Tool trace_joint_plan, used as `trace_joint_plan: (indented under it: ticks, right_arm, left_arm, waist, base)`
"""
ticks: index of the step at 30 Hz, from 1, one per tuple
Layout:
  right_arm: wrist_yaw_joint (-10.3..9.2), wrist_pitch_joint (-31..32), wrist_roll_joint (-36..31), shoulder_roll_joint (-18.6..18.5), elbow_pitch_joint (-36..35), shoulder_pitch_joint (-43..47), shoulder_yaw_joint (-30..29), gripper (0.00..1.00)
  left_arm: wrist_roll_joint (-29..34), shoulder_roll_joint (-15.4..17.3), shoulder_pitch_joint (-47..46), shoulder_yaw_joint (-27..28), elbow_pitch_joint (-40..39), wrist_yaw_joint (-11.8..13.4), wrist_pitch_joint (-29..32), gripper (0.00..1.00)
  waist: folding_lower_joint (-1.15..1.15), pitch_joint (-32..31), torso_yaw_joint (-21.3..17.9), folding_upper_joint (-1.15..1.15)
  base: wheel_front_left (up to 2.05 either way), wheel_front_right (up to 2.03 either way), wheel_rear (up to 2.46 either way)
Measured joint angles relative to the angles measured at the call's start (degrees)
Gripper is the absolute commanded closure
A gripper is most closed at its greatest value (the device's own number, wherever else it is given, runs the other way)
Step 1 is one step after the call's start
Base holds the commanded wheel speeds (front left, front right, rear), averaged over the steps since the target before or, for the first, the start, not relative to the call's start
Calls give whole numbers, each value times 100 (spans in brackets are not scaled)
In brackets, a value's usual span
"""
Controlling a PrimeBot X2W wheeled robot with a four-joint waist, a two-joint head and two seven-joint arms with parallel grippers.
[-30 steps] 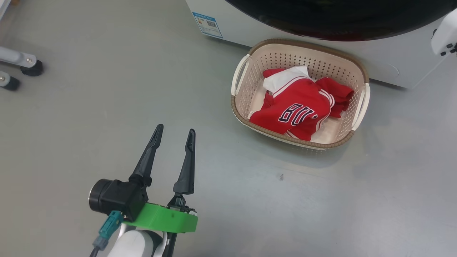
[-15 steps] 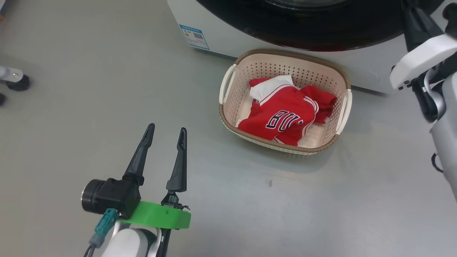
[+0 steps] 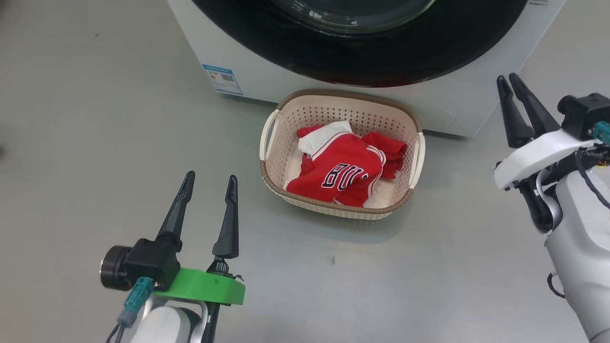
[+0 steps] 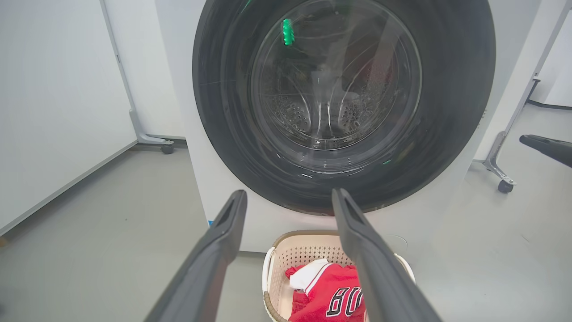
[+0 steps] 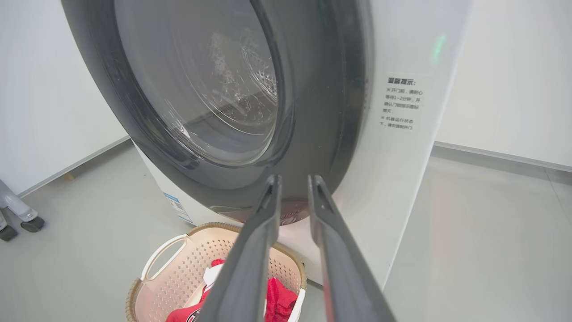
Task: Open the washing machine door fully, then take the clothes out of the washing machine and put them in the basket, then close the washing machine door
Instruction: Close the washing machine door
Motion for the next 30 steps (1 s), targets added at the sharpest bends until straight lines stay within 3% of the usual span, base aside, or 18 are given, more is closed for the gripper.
trace_joint_plan:
  ticks: [12, 30]
  right_arm:
    - [-85, -8, 31, 93, -212, 639, -190, 0]
    - [-583, -51, 47, 372, -1185, 2074, -787, 0]
  left_arm:
    - [40, 169, 74, 38, 234, 0, 0, 0]
    - [23, 244, 442, 85, 399, -1, 0, 0]
  waist:
    - [0, -395, -559, 0]
    - [0, -1020, -1149, 0]
  base:
    - [0, 0, 0]
    - [0, 0, 0]
